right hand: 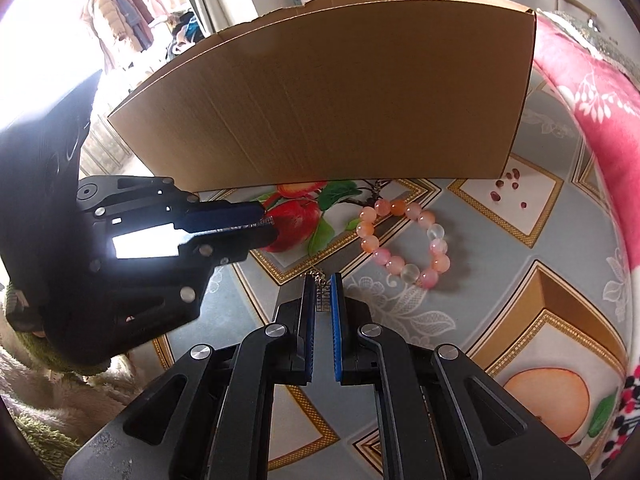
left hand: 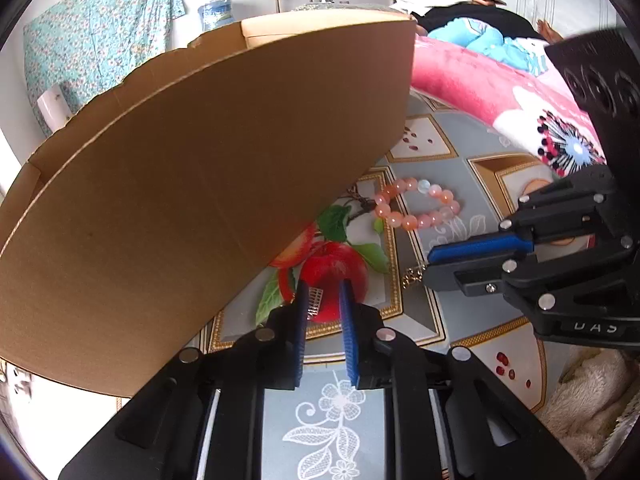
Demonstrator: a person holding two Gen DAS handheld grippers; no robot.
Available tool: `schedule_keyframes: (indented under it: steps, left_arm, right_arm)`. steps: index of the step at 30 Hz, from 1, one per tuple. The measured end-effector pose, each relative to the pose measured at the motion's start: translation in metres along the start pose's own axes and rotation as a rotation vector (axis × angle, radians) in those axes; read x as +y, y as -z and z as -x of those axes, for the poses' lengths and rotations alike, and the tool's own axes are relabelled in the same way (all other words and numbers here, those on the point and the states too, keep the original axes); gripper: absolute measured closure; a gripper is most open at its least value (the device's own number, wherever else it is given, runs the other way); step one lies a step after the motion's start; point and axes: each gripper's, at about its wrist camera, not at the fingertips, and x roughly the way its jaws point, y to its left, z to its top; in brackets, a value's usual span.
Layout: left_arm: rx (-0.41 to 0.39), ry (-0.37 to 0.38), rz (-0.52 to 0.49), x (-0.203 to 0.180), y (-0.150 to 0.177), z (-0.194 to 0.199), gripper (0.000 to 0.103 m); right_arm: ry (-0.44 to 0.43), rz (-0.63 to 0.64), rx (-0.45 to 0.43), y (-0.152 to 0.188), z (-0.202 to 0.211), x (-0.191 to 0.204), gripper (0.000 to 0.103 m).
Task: Organize jewelry
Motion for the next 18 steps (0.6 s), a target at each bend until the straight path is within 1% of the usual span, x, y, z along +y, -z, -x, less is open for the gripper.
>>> schedule_keyframes:
  steps: [3,4,7,8,10,14,18]
  left_arm:
    - [0.007,0.013,0.016,0.002,0.000,0.000,0.088]
    - [0.008,0.015,0.016,0.001,0.000,0.000,0.088]
    - [0.012,0.033,0.008,-0.002,0.002,0.003,0.088]
    - [0.015,0.037,0.002,-0.004,0.002,0.003,0.088]
    - [0.026,0.045,-0.004,-0.009,0.005,0.003,0.088]
    - [0.047,0.085,-0.004,-0.013,0.008,0.008,0.088]
    - [0.056,0.070,-0.005,-0.012,0.012,0.014,0.088]
  right_arm:
    - [-0.004,-0.002,-0.002,0.001,0.002,-0.003,0.097]
    - [-0.005,-0.002,-0.002,-0.002,0.003,0.002,0.097]
    - [-0.008,-0.004,-0.002,-0.003,0.003,0.004,0.098]
    - [-0.009,-0.004,-0.002,-0.002,-0.005,0.003,0.098]
    - [-0.009,-0.004,-0.002,-0.001,-0.006,0.003,0.098]
    - [-0.006,-0.003,-0.001,-0.001,-0.005,0.003,0.098]
    - [-0.007,-0.003,0.000,0.000,-0.005,0.003,0.098]
